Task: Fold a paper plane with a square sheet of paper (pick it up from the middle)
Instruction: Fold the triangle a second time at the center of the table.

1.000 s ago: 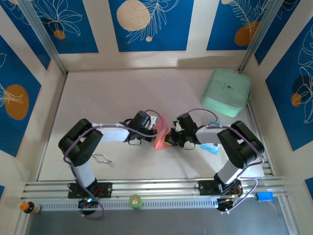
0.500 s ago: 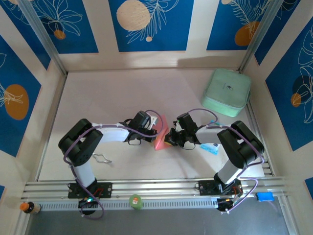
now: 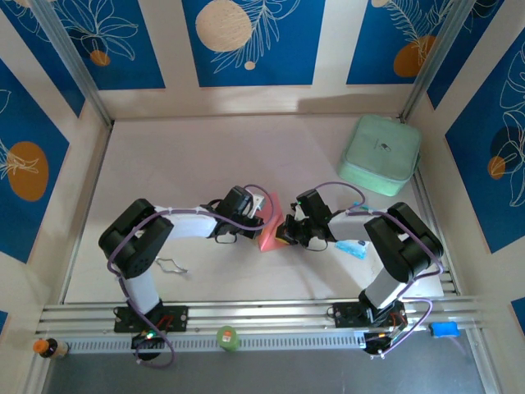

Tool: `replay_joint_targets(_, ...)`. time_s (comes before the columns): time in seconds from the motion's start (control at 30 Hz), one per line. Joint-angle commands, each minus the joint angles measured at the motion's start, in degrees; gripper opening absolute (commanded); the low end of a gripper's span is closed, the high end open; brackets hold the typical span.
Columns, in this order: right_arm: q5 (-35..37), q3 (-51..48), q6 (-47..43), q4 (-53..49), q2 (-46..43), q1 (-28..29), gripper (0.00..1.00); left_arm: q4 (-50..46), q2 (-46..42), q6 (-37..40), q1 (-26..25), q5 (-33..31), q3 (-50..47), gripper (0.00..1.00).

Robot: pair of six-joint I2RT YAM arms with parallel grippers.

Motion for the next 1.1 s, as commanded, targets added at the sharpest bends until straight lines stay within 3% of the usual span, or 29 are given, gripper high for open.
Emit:
replay_joint_targets(0.0,0.52,-0.11,-0.33,-4.21,0.94,-0.50,0.00,-0.80,1.71,1.11,0.40,1.16,0.74,0.01)
replay_joint_targets(1.07,0.35,-0.15,-0.41,-4.34,1.05,-0.68,0.00,-0.80,0.28,2.52,0.36,0.65,1.61,0.00)
